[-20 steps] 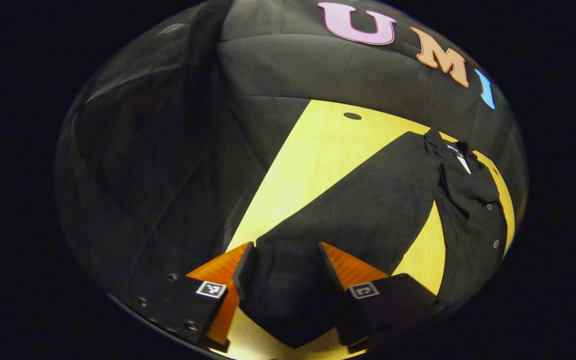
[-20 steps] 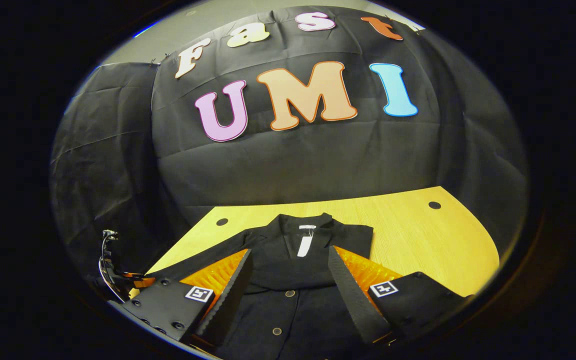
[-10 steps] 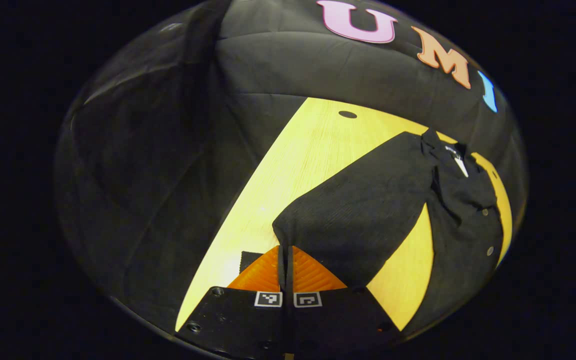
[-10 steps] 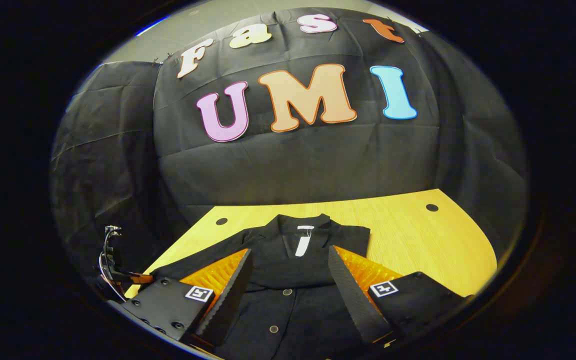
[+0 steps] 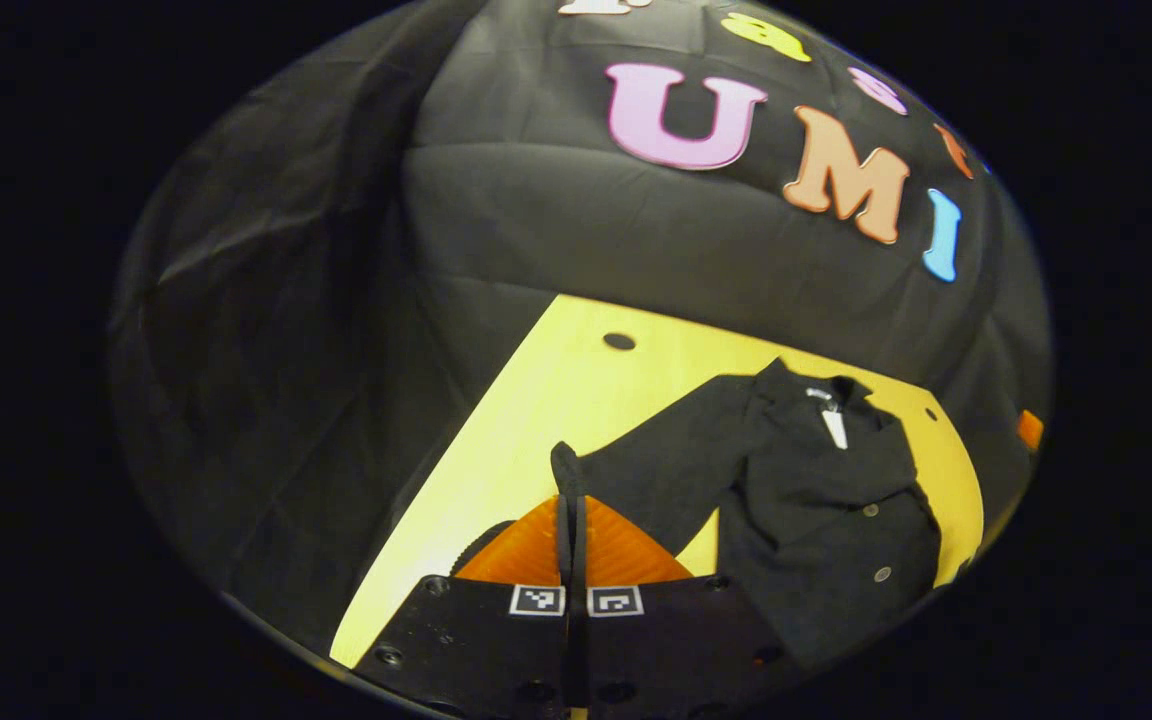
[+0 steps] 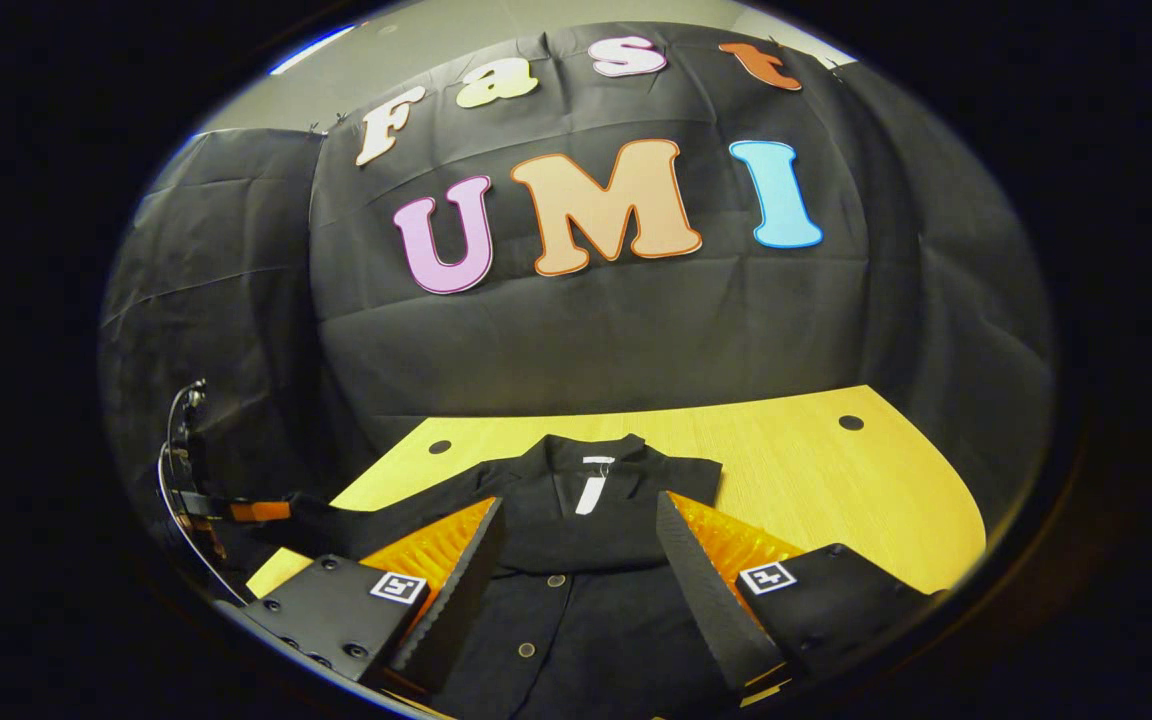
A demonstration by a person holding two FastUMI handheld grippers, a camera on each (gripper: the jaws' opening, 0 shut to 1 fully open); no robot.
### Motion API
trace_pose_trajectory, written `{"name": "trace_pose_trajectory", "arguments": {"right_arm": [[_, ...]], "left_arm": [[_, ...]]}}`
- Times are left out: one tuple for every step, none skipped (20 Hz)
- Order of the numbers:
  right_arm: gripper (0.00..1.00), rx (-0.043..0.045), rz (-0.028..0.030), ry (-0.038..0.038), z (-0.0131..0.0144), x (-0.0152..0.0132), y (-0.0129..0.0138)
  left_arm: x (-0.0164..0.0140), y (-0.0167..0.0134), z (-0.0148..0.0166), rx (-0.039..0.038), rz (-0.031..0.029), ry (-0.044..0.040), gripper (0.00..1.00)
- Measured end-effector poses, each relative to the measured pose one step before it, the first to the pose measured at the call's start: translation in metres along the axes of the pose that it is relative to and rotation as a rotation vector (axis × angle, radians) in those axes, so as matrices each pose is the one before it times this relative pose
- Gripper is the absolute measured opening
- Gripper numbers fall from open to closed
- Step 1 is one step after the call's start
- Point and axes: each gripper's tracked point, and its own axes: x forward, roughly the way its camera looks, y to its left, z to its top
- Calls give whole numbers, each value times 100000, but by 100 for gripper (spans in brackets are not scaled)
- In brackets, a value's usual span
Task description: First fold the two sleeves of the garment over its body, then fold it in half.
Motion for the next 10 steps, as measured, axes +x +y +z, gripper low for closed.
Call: {"name": "trace_pose_trajectory", "arguments": {"right_arm": [[98,96,-271,-155,17,-214,-548],[98,223,-89,-104,69,-257,-593],[98,801,67,-239,6,-271,-580],[98,987,3,-59,3,-182,-548],[97,1039,-460,-73,-3,-246,-714],[98,867,-422,-219,60,-321,-830],[98,889,-204,-335,87,-293,-638],[98,652,-561,-540,143,-286,-778],[100,496,-553,-606,148,-293,-806],[98,789,-641,-766,342,-375,-933]], "left_arm": [[-188,-1288,1069,1967,-1545,-1651,0],[-59,-1159,988,1826,-1106,-2131,0],[-52,-1192,1207,1476,-775,-2004,0],[-55,-1209,895,840,-1629,-1407,0],[-136,-1513,887,675,-1654,-1290,0],[211,-1468,872,639,-2173,-1466,0],[347,-1473,643,823,-1982,-1353,0],[381,-1570,635,1091,-1774,-731,0],[415,-1348,251,941,-1577,-362,0],[421,-1709,409,1029,-2162,-135,0]]}}
